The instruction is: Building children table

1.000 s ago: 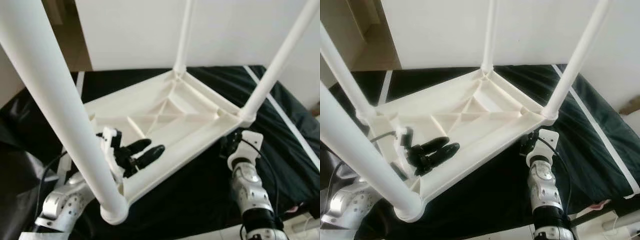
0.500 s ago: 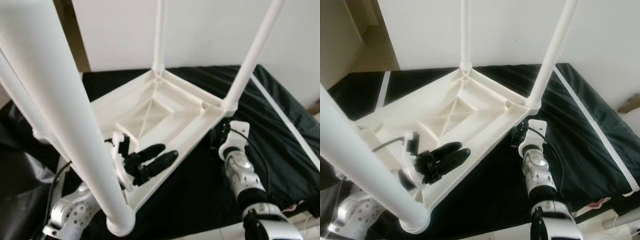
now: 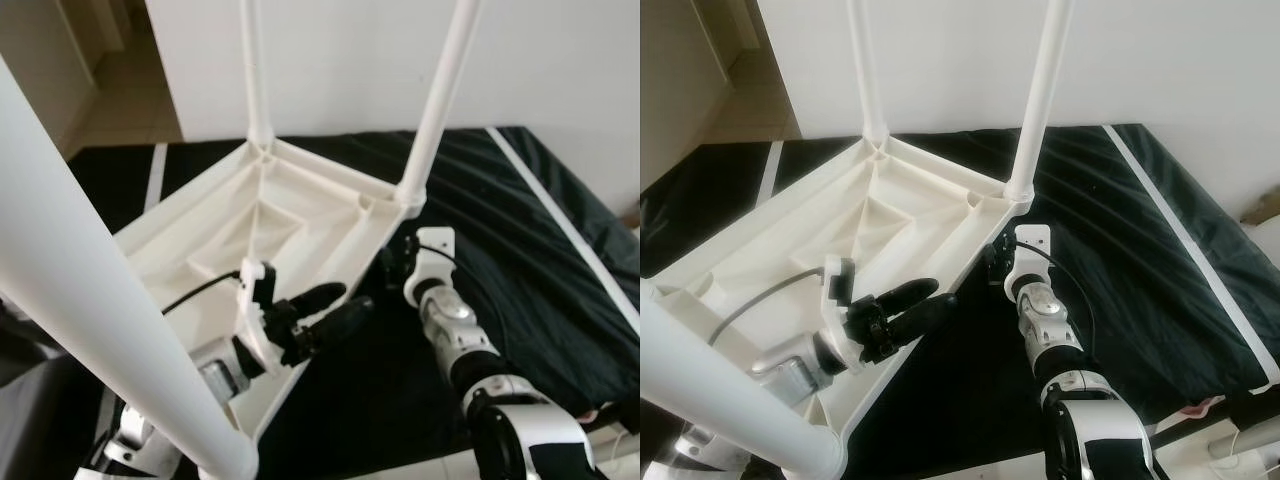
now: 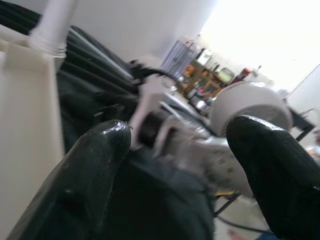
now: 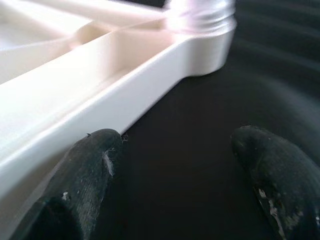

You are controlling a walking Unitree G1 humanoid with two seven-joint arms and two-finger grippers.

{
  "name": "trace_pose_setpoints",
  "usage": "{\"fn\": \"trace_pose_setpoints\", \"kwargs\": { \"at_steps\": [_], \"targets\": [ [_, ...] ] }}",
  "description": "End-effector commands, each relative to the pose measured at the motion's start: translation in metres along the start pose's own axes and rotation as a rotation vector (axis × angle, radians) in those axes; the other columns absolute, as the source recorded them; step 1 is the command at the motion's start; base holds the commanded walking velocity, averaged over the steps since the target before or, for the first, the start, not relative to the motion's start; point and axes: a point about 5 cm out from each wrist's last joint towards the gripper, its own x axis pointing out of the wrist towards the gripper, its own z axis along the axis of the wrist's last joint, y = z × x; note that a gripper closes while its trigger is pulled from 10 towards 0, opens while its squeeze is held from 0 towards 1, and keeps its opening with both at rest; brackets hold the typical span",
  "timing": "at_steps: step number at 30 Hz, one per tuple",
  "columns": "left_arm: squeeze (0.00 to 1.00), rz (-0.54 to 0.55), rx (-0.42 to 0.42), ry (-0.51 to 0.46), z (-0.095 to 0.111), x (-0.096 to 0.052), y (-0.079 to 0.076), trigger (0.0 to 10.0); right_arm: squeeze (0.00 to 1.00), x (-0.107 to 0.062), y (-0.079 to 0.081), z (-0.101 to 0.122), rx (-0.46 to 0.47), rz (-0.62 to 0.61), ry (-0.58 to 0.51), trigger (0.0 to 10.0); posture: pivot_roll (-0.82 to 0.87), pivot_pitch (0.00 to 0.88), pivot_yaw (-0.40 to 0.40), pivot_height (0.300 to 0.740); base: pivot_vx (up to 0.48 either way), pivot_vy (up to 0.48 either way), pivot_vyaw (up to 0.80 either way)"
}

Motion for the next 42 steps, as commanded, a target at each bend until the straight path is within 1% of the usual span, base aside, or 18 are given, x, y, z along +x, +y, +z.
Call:
{"fn": "trace_pose_setpoints", "kwargs": {
  "at_steps": [1, 2, 5, 6, 8, 11, 12, 13, 16, 19, 21, 24, 26, 27, 30, 36, 39, 42],
  "targets": [
    [0.0, 0.016, 0.104, -0.013, 0.009, -0.01, 0.012, 10.0, 0.0, -0.009, -0.025, -0.009, 0.021, -0.095, -0.008, 10.0, 0.04, 0.044, -0.032, 0.74, 0.0, 0.0, 0.0],
    [0.0, 0.056, 0.142, -0.018, 0.013, -0.014, 0.017, 10.0, 0.0, -0.013, -0.032, -0.011, 0.017, -0.112, -0.017, 10.0, 0.04, 0.046, -0.034, 0.74, 0.0, 0.0, 0.0],
    [0.0, 0.056, 0.142, -0.018, 0.013, -0.014, 0.017, 10.0, 0.0, -0.013, -0.032, -0.011, 0.017, -0.112, -0.017, 10.0, 0.04, 0.046, -0.034, 0.74, 0.0, 0.0, 0.0],
    [0.0, 0.107, 0.175, -0.011, 0.016, -0.02, 0.023, 10.0, 0.0, -0.017, -0.041, -0.013, 0.01, -0.13, -0.031, 10.0, 0.04, 0.05, -0.035, 0.74, 0.0, 0.0, 0.0],
    [0.0, 0.214, 0.277, 0.049, 0.027, -0.05, 0.037, 10.0, 0.0, -0.039, -0.063, -0.021, -0.012, -0.158, -0.064, 10.0, 0.03, 0.055, -0.033, 0.74, 0.0, 0.0, 0.0],
    [0.0, 0.249, 0.314, 0.077, 0.031, -0.061, 0.043, 10.0, 0.0, -0.048, -0.069, -0.023, -0.024, -0.164, -0.076, 10.0, 0.03, 0.056, -0.03, 0.74, 0.0, 0.0, 0.0],
    [0.0, 0.293, 0.36, 0.113, 0.038, -0.079, 0.051, 10.0, 0.0, -0.06, -0.075, -0.024, -0.036, -0.165, -0.092, 10.0, 0.03, 0.054, -0.024, 0.74, 0.0, 0.0, 0.0],
    [0.0, 0.293, 0.36, 0.113, 0.038, -0.079, 0.051, 10.0, 0.0, -0.06, -0.075, -0.024, -0.036, -0.165, -0.092, 10.0, 0.03, 0.054, -0.024, 0.74, 0.0, 0.0, 0.0],
    [0.0, 0.321, 0.393, 0.149, 0.046, -0.098, 0.057, 10.0, 0.0, -0.073, -0.08, -0.021, -0.046, -0.165, -0.112, 10.0, 0.02, 0.05, -0.013, 0.74, 0.0, 0.0, 0.0],
    [0.0, 0.323, 0.406, 0.154, 0.047, -0.101, 0.057, 10.0, 0.0, -0.074, -0.081, -0.02, -0.048, -0.165, -0.115, 10.0, 0.02, 0.05, -0.013, 0.74, 0.0, 0.0, 0.0],
    [0.0, 0.351, 0.441, 0.191, 0.05, -0.113, 0.06, 10.0, 0.0, -0.079, -0.082, -0.018, -0.047, -0.165, -0.121, 10.0, 0.02, 0.044, -0.011, 0.74, 0.0, 0.0, 0.0],
    [0.0, 0.359, 0.458, 0.204, 0.052, -0.119, 0.061, 10.0, 0.0, -0.081, -0.082, -0.017, -0.046, -0.164, -0.12, 10.0, 0.02, 0.04, -0.014, 0.74, 0.0, 0.0, 0.0],
    [0.0, 0.392, 0.545, 0.273, 0.056, -0.134, 0.061, 10.0, 0.0, -0.083, -0.079, -0.014, -0.046, -0.145, -0.12, 10.0, 0.03, 0.031, -0.021, 0.74, 0.0, 0.0, 0.0],
    [0.0, 0.392, 0.545, 0.273, 0.056, -0.134, 0.061, 10.0, 0.0, -0.083, -0.079, -0.014, -0.046, -0.145, -0.12, 10.0, 0.03, 0.031, -0.021, 0.74, 0.0, 0.0, 0.0],
    [0.0, 0.391, 0.656, 0.346, 0.061, -0.146, 0.058, 10.0, 0.0, -0.08, -0.075, -0.008, -0.049, -0.115, -0.125, 10.0, 0.05, 0.021, -0.032, 0.74, 0.0, 0.0, 0.0],
    [0.0, 0.325, 0.812, 0.478, 0.064, -0.154, 0.047, 10.0, 0.0, -0.072, -0.073, -0.001, -0.062, -0.086, -0.128, 10.0, 0.07, 0.0, -0.043, 0.74, 0.0, 0.0, 0.0],
    [0.0, 0.32, 0.83, 0.491, 0.063, -0.153, 0.046, 10.0, 0.0, -0.07, -0.073, 0.0, -0.062, -0.084, -0.128, 10.0, 0.07, 0.0, -0.045, 0.74, 0.0, 0.0, 0.0],
    [0.0, 0.248, 0.819, 0.567, 0.055, -0.154, 0.041, 10.0, 0.0, -0.066, -0.07, 0.002, -0.061, -0.072, -0.129, 10.0, 0.08, 0.0, -0.048, 0.74, 0.0, 0.0, 0.0]
  ]
}}
